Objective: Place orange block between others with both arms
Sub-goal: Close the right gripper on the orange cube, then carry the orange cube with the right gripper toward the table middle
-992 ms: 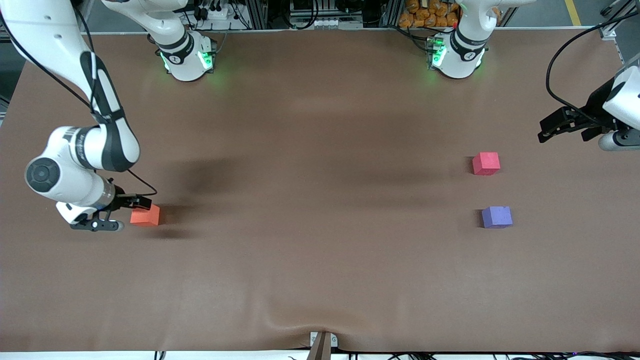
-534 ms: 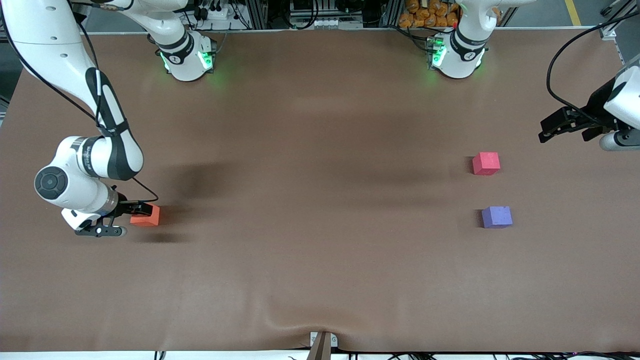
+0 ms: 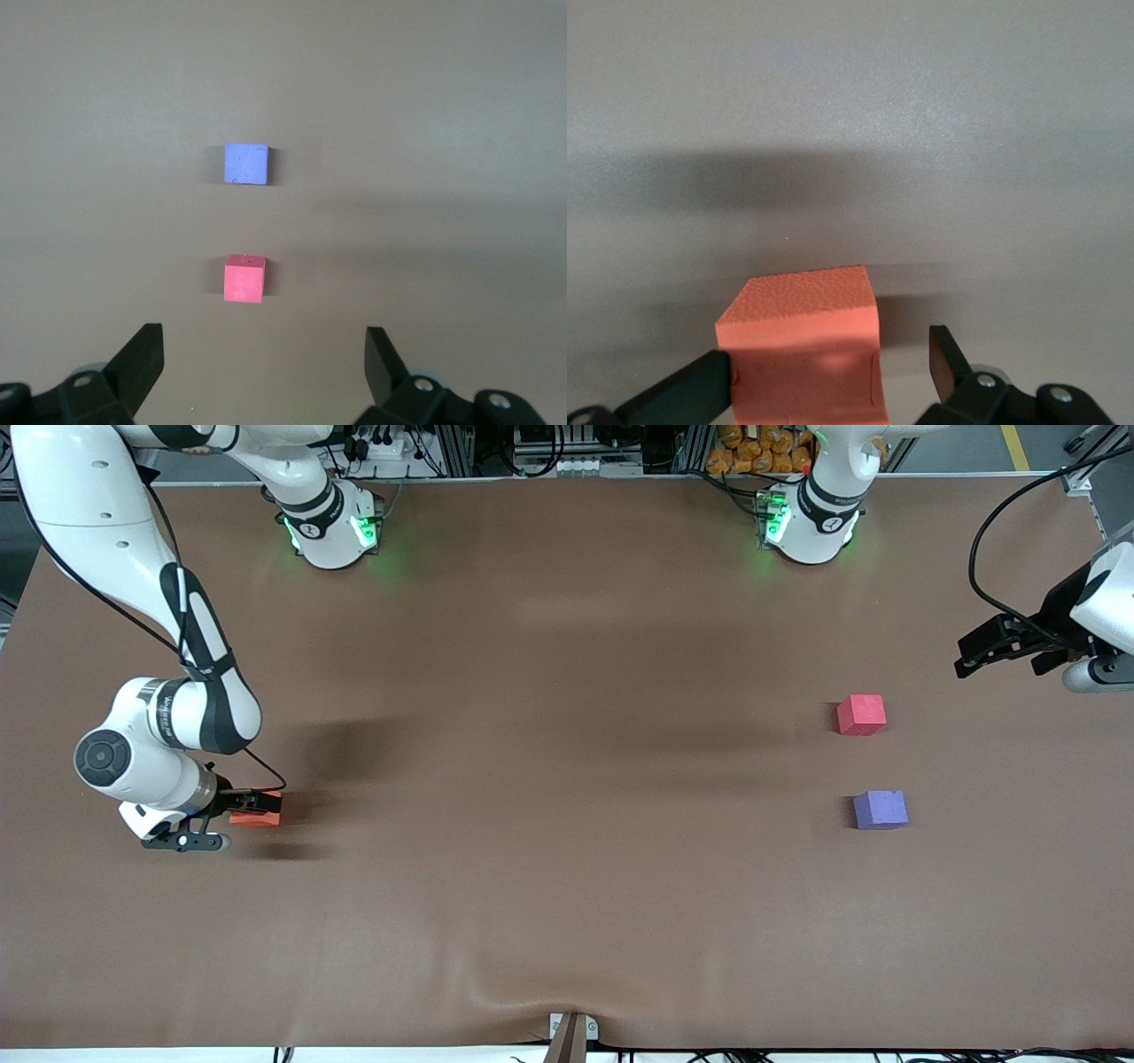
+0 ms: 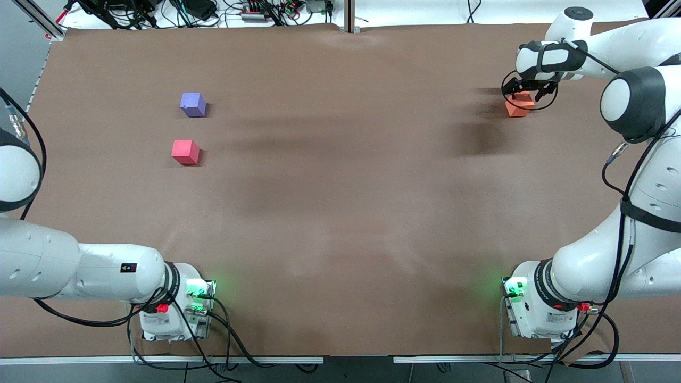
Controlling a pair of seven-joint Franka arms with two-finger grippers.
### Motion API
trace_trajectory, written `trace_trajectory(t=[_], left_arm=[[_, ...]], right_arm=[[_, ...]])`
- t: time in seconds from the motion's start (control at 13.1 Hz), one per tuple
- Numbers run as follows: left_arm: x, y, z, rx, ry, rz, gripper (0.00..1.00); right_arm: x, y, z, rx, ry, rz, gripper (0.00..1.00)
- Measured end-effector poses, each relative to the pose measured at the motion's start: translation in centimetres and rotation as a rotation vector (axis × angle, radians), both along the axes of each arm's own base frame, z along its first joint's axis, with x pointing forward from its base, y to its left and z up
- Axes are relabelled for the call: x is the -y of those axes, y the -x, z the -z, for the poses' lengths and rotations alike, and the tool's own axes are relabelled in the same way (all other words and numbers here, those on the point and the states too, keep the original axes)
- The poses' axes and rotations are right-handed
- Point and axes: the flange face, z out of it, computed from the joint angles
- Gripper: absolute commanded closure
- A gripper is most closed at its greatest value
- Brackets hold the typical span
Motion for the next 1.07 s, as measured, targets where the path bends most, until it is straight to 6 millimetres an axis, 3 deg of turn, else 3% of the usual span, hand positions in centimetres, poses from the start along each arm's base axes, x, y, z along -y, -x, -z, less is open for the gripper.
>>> trace_trajectory(t=[0.84, 0.92, 0.99, 1.07], left_arm=[[0.00, 0.00, 0.01, -0.001, 0.000, 0.000, 0.00], [0.00, 0.00, 0.01, -0.001, 0.000, 0.000, 0.00], [0.00, 0.00, 0.01, -0.001, 0.000, 0.000, 0.00], [0.00, 0.00, 0.01, -0.001, 0.000, 0.000, 0.00]], right_arm=[[-0.94, -0.15, 0.02, -0.036, -0.025, 0.001, 0.00], [-0.90, -0.14, 0.02, -0.036, -0.025, -0.009, 0.29], [-0.78, -0.12, 0.04, -0.038, -0.026, -0.030, 0.64], [-0.56, -0.08, 0.06, -0.041, -0.028, -0.052, 0.89]])
